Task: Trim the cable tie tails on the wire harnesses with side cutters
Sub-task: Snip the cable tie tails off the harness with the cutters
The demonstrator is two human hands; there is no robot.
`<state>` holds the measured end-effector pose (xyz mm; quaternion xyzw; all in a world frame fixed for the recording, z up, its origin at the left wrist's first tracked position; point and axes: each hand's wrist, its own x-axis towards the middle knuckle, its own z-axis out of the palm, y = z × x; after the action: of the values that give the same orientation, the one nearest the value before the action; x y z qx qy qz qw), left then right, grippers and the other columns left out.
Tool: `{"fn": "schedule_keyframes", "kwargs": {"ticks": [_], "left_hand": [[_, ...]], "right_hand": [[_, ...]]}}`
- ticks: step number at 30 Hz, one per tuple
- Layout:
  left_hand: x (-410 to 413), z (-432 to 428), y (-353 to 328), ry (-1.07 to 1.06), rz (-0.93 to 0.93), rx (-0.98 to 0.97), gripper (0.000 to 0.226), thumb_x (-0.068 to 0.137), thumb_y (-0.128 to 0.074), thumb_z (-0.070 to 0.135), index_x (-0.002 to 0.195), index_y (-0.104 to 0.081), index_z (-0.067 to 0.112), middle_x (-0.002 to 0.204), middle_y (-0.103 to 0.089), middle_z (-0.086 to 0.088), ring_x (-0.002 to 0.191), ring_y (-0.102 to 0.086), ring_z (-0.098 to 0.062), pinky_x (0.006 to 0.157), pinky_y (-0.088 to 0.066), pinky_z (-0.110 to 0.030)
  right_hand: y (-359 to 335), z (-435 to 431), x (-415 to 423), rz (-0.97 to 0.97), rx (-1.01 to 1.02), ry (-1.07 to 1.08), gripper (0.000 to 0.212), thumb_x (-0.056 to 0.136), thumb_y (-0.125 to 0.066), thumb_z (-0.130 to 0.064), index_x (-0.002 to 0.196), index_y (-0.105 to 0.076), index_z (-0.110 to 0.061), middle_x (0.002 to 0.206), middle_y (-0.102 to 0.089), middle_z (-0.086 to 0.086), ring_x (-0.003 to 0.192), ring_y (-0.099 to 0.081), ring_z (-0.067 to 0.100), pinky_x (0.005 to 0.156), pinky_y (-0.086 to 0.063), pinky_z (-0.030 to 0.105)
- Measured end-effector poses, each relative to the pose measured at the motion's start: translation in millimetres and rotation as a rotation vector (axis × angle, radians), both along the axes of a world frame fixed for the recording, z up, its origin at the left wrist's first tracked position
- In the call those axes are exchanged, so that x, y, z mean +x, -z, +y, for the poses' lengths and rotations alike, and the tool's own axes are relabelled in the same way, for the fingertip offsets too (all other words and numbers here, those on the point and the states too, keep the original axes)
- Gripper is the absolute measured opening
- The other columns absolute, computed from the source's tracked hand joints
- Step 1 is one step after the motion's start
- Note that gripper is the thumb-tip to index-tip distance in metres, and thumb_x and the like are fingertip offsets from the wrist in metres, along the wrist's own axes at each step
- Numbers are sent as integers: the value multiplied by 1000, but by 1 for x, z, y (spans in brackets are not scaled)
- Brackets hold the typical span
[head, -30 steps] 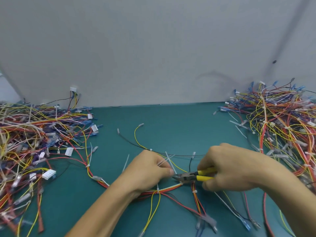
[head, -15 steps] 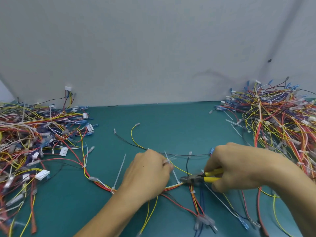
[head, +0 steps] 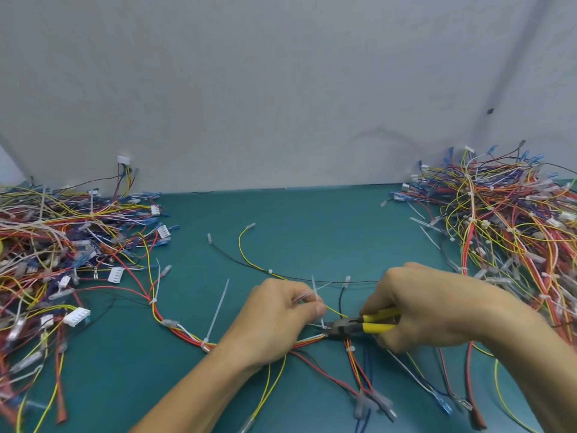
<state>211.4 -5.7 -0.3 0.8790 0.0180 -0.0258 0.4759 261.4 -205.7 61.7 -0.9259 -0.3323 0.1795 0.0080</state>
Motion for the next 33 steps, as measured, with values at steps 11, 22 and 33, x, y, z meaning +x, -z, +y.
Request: {"fn": "schedule_keyframes", "kwargs": {"ticks": [11,22,33], "left_hand": [[-4,0,0,40,-27,7,25,86,-66,28,61,-63,27,48,-46,13,46,-38,-2,50,-28,-18],[1,4,-4,-144,47,-258,30,89,-60,18,60,-54,18,48,-35,12,43,-28,-8,44,-24,-20],[0,53,-12,-102,191,-776,16,96,-40,1,95,-56,6,58,-46,-5,43,-33,-13,40,-25,-18]], "right_hand": [[6,-9,7,35,85,-38,9,70,-61,-30,77,-61,-35,71,-55,4,68,-48,18,62,-48,40],[11,-2,8,-11,102,-6,8,68,-62,-28,67,-60,-36,56,-47,-1,57,-41,14,54,-43,31],[6,3,1,-67,144,-80,18,66,-55,-38,82,-59,-30,72,-58,-1,66,-50,13,63,-50,39]]}}
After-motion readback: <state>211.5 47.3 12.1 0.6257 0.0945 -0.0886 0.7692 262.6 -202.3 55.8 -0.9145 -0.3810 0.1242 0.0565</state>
